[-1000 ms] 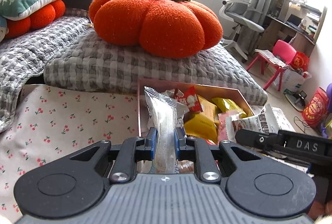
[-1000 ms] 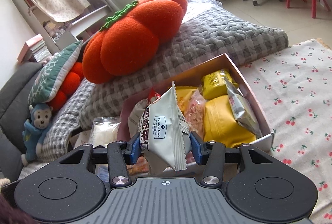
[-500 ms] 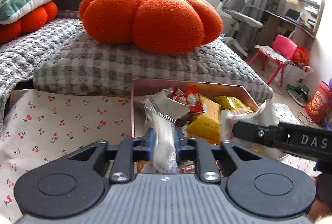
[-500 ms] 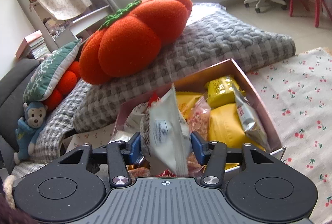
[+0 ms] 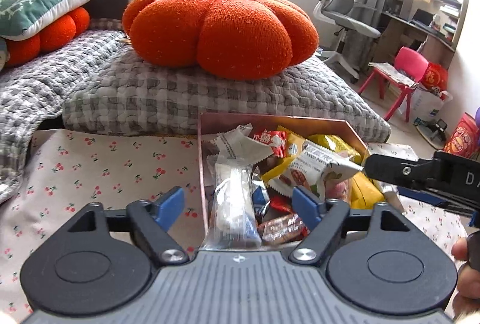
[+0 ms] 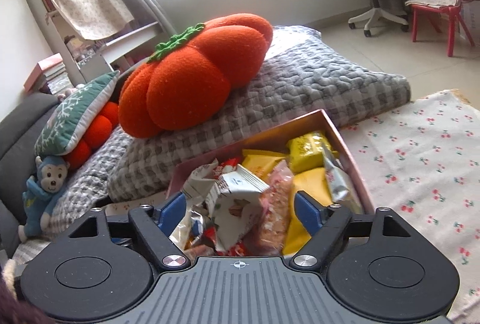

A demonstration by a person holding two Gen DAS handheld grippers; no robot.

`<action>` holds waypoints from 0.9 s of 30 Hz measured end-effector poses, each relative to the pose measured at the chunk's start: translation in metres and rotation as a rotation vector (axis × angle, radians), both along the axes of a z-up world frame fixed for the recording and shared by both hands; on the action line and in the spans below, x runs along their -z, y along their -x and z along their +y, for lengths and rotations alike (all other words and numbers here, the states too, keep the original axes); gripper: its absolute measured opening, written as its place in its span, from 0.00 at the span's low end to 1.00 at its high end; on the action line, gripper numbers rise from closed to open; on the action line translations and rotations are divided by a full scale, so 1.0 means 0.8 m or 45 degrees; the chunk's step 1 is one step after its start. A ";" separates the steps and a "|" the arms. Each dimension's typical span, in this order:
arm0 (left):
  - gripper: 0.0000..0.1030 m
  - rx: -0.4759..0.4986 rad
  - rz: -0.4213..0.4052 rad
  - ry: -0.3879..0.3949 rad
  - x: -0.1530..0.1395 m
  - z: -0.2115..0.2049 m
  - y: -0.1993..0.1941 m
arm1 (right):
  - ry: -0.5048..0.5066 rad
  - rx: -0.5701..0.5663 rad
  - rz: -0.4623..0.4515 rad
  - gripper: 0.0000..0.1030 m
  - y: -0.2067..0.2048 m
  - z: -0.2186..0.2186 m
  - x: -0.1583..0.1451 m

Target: Organize snacks

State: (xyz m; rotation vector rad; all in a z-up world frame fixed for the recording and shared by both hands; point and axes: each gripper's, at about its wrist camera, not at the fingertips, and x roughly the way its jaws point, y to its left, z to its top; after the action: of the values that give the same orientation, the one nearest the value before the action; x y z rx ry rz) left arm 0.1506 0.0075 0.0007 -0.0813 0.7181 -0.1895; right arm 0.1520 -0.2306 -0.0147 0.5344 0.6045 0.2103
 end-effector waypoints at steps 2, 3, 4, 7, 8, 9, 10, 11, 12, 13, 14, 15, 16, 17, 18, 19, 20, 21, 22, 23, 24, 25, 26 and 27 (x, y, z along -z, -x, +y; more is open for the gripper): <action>0.87 -0.004 0.006 -0.008 -0.002 0.001 0.008 | 0.027 0.013 0.008 0.86 0.009 -0.006 -0.002; 0.91 -0.008 0.009 -0.011 -0.003 0.001 0.012 | 0.043 0.023 0.014 0.89 0.014 -0.010 -0.004; 0.94 -0.014 0.014 -0.014 -0.003 0.001 0.017 | 0.060 0.033 0.020 0.92 0.019 -0.013 -0.005; 0.98 -0.046 0.052 -0.016 -0.003 0.003 0.030 | 0.102 0.055 0.042 0.95 0.035 -0.024 -0.006; 0.98 -0.058 0.064 -0.017 -0.003 0.003 0.035 | 0.116 0.058 0.053 0.95 0.040 -0.027 -0.006; 0.99 -0.069 0.074 -0.023 -0.003 0.003 0.040 | 0.131 0.063 0.066 0.95 0.046 -0.030 -0.008; 0.99 -0.081 0.085 -0.034 -0.003 0.002 0.045 | 0.146 0.068 0.076 0.95 0.051 -0.032 -0.009; 0.99 -0.093 0.097 -0.049 -0.004 0.001 0.049 | 0.165 0.070 0.086 0.95 0.057 -0.033 -0.010; 0.99 -0.108 0.110 -0.063 -0.004 0.000 0.054 | 0.186 0.071 0.092 0.95 0.063 -0.034 -0.012; 0.99 -0.123 0.129 -0.071 -0.005 0.000 0.059 | 0.214 0.073 0.098 0.95 0.070 -0.034 -0.014; 0.99 -0.137 0.147 -0.070 -0.005 -0.001 0.064 | 0.244 0.077 0.104 0.95 0.076 -0.033 -0.016; 0.99 -0.148 0.167 -0.066 -0.006 -0.001 0.069 | 0.272 0.078 0.110 0.96 0.083 -0.031 -0.017; 0.99 -0.154 0.189 -0.064 -0.006 -0.002 0.075 | 0.294 0.073 0.117 0.96 0.090 -0.029 -0.018; 0.99 -0.158 0.203 -0.064 -0.006 -0.004 0.083 | 0.312 0.067 0.126 0.97 0.097 -0.028 -0.019; 0.99 -0.157 0.212 -0.070 -0.007 -0.006 0.090 | 0.325 0.061 0.134 0.97 0.104 -0.027 -0.019; 0.99 -0.158 0.221 -0.079 -0.007 -0.008 0.098 | 0.336 0.056 0.146 0.97 0.112 -0.025 -0.019; 0.99 -0.156 0.231 -0.087 -0.008 -0.010 0.105 | 0.345 0.054 0.156 0.97 0.118 -0.023 -0.019; 1.00 -0.155 0.242 -0.090 -0.008 -0.012 0.113 | 0.357 0.046 0.170 0.98 0.124 -0.021 -0.019; 1.00 -0.152 0.255 -0.094 -0.007 -0.014 0.120 | 0.369 0.037 0.187 0.98 0.130 -0.019 -0.018; 1.00 -0.146 0.267 -0.102 -0.006 -0.017 0.126 | 0.380 0.026 0.200 0.98 0.136 -0.016 -0.018; 1.00 -0.143 0.279 -0.112 -0.005 -0.019 0.132 | 0.386 0.017 0.204 0.98 0.142 -0.014 -0.018; 1.00 -0.139 0.293 -0.121 -0.003 -0.022 0.137 | 0.390 0.008 0.203 0.98 0.149 -0.012 -0.018; 1.00 -0.135 0.309 -0.131 -0.002 -0.024 0.141 | 0.398 -0.003 0.203 0.98 0.155 -0.010 -0.017; 1.00 -0.134 0.321 -0.135 0.000 -0.025 0.147 | 0.406 -0.008 0.204 0.98 0.160 -0.008 -0.018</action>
State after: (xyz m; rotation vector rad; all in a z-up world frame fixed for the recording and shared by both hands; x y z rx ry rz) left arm 0.0333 -0.0126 0.0008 -0.0415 0.9715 -0.0403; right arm 0.0239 -0.2373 -0.0005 0.2422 0.7790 0.0740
